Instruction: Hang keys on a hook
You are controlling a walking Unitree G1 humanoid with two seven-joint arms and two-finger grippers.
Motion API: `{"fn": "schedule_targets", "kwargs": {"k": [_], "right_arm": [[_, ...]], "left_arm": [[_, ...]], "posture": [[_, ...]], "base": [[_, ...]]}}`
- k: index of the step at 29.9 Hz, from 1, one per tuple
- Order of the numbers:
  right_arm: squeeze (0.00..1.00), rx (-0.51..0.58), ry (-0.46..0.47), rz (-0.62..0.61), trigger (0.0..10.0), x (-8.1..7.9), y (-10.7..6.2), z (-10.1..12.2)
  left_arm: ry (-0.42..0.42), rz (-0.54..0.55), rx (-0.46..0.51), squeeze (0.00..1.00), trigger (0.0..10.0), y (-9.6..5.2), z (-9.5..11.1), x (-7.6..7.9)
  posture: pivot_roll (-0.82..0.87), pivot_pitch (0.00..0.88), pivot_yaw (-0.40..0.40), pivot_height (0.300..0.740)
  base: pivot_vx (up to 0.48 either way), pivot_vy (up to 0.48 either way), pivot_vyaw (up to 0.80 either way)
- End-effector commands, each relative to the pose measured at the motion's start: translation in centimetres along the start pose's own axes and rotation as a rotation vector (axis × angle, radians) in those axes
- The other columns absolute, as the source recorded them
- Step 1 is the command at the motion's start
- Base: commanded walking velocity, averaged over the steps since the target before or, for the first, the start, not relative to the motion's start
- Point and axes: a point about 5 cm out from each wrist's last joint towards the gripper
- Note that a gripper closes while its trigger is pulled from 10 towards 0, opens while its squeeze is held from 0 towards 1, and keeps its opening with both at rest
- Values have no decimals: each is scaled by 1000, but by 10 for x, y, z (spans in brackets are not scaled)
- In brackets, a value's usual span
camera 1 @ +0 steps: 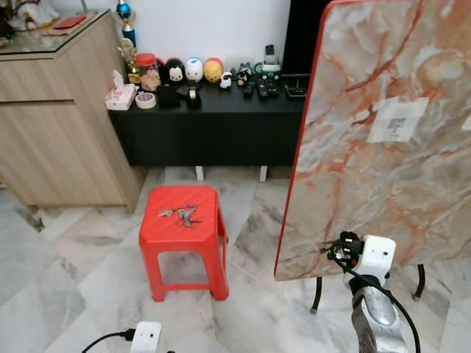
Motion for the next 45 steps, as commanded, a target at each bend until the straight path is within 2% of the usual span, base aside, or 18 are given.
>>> {"fn": "schedule_targets", "kwargs": {"k": [1,5,34,45], "right_arm": [[0,18,6,1,10000,-1,3,4],[0,9,16,0,10000,-2,3,3],[0,15,11,9,10000,-3,6,6],[0,20,19,-1,10000,-2,6,6]], "left_arm": [[2,-3,-18,0,10000,-1,-4,1],[0,-2,-17,0,10000,-1,-4,1],[-30,6,16,0,10000,2,6,1],[-31,13,24,0,10000,2,8,0]], "posture": [[-19,0,-10,740],[-20,0,-11,740],[-13,16,-10,740],[-7,28,-10,740]], "base": [[0,0,0],[0,0,0],[0,0,-800],[96,0,-94]]}}
Point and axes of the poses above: a point about 5 cm out from each wrist's last joint towards the gripper, its own y axis pointing out of the wrist towards the gripper, its own z axis along the axis of the wrist's last joint, x = y × z, and after that the axes turned 9 degrees about y, right-handed
